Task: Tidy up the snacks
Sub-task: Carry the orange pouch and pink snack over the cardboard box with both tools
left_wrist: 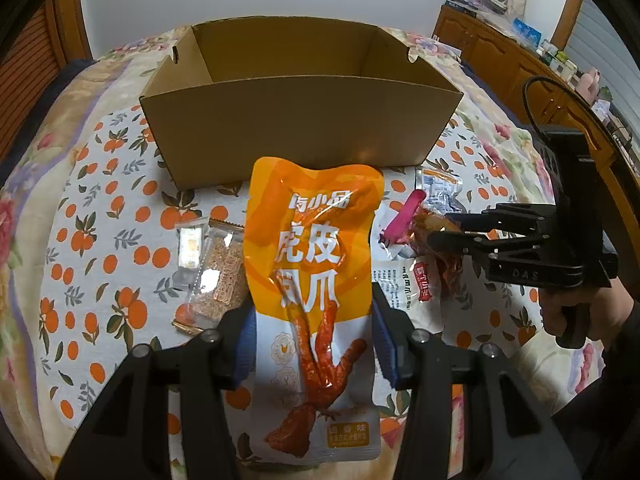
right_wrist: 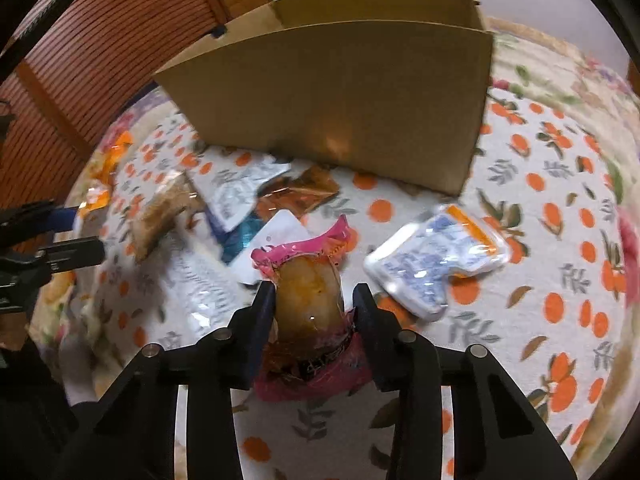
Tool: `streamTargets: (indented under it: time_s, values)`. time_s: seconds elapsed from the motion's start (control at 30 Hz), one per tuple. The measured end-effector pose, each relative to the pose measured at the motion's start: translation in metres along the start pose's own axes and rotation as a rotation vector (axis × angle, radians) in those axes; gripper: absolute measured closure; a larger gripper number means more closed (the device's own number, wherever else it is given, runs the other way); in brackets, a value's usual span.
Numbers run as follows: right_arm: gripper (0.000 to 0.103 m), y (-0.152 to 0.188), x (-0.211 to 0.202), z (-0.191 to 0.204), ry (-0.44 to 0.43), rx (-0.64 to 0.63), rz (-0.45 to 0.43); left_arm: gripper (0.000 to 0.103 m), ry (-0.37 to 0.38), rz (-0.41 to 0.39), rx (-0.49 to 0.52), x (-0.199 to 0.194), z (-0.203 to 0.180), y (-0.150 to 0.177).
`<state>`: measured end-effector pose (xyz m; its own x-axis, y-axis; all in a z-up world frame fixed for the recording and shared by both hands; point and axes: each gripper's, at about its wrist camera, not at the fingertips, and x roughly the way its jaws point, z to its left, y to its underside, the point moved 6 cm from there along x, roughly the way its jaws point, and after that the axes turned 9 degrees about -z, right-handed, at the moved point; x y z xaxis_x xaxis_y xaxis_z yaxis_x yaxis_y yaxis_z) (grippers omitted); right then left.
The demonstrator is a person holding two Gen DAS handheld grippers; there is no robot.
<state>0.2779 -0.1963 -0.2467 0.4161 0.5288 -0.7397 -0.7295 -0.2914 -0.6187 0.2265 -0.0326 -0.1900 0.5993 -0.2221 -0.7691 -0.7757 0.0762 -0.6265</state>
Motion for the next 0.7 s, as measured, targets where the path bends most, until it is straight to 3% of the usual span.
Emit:
streamTargets:
  time_s: [0.2, 0.7]
  values:
    - [0.064, -0.002, -0.004, 0.004, 0.036, -0.015, -0.008, 0.055, 0.004, -0.011, -0.003, -0.002, -0.001, -0.002]
    - [0.064, -0.048, -0.070, 0.012, 0.067, -0.031, -0.220, 0.054, -0.004, -0.153, 0.035, -0.039, -0.004, -0.048]
